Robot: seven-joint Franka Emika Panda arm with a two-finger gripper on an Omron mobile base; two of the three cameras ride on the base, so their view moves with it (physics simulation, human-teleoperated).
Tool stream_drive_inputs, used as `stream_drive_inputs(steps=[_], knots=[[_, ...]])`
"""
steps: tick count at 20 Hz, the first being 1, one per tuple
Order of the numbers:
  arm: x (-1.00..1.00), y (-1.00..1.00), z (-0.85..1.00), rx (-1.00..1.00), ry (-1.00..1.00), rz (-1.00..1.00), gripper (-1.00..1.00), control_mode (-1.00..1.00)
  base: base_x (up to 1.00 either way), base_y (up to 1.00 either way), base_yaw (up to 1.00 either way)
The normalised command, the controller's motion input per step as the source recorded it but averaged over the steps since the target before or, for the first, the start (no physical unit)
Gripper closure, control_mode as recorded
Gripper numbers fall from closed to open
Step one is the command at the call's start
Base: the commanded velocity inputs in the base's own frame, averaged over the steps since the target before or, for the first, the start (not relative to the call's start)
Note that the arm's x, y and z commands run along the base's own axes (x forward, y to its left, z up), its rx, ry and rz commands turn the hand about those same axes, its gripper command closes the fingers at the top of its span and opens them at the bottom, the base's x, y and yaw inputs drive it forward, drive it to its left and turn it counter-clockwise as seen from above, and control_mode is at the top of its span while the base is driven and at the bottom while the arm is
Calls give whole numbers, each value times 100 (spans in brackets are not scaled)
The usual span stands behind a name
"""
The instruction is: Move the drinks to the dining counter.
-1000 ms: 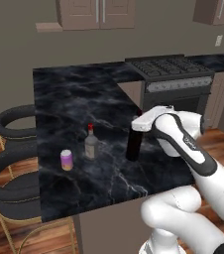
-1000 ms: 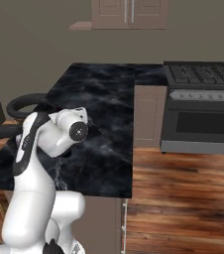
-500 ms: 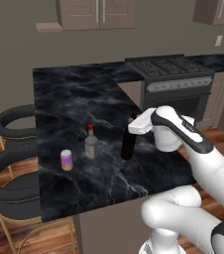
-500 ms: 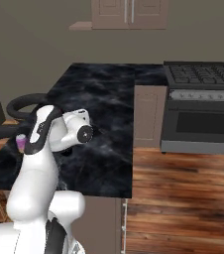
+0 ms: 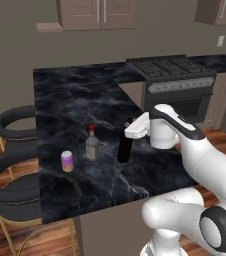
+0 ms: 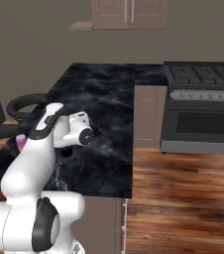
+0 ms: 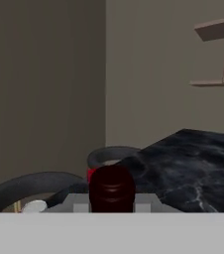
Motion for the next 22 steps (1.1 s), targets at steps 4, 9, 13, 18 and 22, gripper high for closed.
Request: stream_drive_inputs(steps=[4, 9, 13, 18, 22], knots=[[5, 1, -29, 0, 0, 3, 100, -100, 0, 0, 0], [1, 0, -29, 0, 0, 2, 100, -100, 0, 0, 0], [1, 3, -25, 0, 0, 2, 100, -100, 0, 0, 0], [5, 4, -23, 0, 0, 2, 100, -100, 0, 0, 0], [1, 2, -9, 0, 0, 2, 100, -100, 0, 0, 0]])
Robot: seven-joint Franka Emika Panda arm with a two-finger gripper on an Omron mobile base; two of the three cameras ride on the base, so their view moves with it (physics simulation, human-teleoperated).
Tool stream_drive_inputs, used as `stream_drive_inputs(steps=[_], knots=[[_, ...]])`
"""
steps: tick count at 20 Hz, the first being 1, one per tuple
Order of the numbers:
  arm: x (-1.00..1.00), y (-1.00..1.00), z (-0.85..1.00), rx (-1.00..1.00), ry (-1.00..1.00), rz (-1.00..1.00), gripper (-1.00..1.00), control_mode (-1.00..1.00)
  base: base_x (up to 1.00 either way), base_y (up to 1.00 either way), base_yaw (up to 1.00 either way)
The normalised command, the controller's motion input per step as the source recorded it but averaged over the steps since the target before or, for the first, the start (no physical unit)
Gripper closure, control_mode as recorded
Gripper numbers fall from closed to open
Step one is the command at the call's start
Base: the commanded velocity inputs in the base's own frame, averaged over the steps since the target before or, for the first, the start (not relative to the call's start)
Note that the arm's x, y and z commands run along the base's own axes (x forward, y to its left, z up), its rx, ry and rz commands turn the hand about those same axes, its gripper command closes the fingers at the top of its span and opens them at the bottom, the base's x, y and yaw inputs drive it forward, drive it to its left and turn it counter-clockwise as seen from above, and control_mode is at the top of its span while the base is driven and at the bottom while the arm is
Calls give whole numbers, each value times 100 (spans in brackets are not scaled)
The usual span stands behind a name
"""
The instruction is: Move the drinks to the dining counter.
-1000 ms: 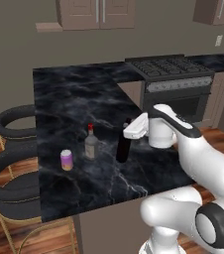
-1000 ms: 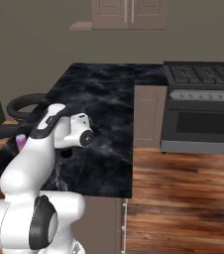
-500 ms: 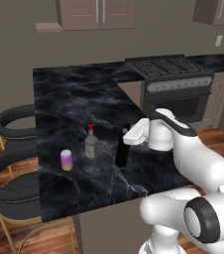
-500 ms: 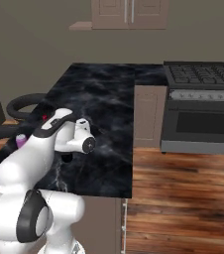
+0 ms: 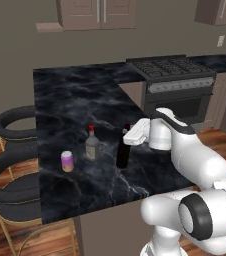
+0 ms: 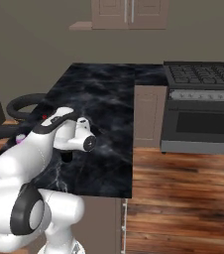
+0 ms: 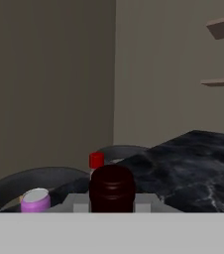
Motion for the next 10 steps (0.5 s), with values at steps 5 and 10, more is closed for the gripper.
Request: stream_drive_inputs(steps=[5, 10], knots=[[0, 0, 0, 0, 0, 0, 100, -100, 0, 0, 0], [0, 0, 0, 0, 0, 0, 100, -100, 0, 0, 0]])
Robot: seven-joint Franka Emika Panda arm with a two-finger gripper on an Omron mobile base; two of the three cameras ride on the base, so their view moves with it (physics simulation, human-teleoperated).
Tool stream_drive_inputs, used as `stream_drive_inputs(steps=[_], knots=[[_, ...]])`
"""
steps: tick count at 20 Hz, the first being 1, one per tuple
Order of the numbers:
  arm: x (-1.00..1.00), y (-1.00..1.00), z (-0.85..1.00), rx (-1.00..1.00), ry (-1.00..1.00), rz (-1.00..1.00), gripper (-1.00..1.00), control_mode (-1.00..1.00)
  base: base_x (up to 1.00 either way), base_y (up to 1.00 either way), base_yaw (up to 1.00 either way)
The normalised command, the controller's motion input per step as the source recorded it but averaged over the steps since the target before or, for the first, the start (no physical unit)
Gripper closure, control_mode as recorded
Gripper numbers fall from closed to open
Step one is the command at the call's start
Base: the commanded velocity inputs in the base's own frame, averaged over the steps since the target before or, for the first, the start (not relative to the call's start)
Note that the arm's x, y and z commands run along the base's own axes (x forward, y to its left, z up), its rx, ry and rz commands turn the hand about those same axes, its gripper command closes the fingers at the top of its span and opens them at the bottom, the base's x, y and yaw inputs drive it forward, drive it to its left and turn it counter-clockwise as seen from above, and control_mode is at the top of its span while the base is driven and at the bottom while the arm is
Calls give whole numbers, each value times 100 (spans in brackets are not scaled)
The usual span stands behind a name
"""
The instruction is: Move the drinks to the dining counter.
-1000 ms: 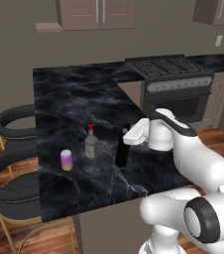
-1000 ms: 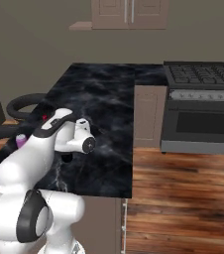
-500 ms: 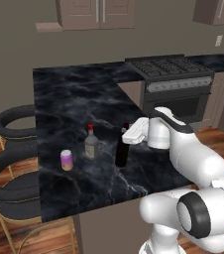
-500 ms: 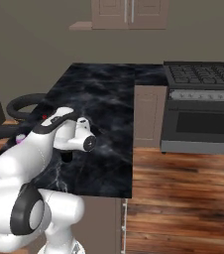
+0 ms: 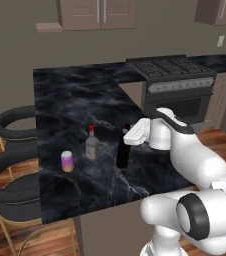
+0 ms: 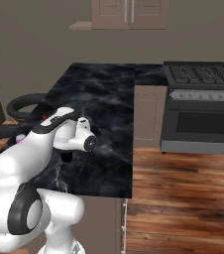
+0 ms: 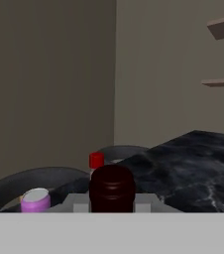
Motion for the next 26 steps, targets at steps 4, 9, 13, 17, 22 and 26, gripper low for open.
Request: stream_drive_inputs(steps=[4, 9, 13, 17, 22, 26], knots=[[0, 0, 0, 0, 0, 0, -100, -100, 0, 0, 0], [0, 0, 0, 0, 0, 0, -100, -100, 0, 0, 0], [0, 0, 0, 0, 0, 0, -100, -100, 0, 0, 0], [0, 0, 0, 0, 0, 0, -100, -100, 0, 0, 0], [0, 0, 0, 0, 0, 0, -100, -100, 0, 0, 0], [-24, -5, 31, 0, 0, -2, -100, -100, 0, 0, 0]])
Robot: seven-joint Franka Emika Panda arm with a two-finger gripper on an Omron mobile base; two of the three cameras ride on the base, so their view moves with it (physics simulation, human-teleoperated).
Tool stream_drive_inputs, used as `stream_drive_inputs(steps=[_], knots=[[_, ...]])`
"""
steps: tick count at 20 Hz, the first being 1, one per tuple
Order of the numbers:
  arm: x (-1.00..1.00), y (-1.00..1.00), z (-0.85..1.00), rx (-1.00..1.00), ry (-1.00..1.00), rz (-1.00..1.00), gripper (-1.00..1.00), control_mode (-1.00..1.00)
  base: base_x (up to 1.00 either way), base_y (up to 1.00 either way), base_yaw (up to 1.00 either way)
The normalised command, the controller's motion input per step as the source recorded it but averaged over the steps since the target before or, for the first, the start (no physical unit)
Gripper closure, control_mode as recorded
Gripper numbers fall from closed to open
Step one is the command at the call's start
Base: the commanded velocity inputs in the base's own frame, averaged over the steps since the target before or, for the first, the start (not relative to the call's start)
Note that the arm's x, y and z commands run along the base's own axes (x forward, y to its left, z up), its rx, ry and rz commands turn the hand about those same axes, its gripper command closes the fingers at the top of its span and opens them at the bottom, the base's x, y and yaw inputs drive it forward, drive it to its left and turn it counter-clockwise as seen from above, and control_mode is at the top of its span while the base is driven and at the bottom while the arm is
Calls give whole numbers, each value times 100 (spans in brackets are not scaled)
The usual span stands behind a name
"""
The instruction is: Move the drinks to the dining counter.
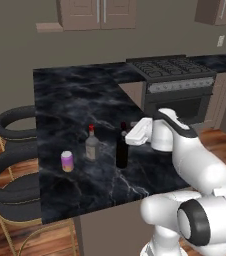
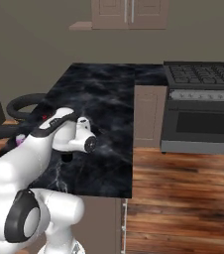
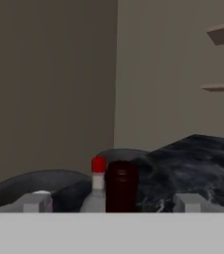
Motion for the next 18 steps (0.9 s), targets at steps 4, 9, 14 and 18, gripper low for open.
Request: stream_drive_inputs(steps=[4, 9, 14, 18], knots=[[-32, -3, 73, -1, 7, -16, -100, -100, 0, 0, 0], [-32, 0, 95, -5, 17, -23, -100, -100, 0, 0, 0], [-47, 0, 93, -6, 28, -28, -100, -100, 0, 0, 0], [-56, 0, 84, -6, 30, -28, -100, -100, 0, 0, 0]])
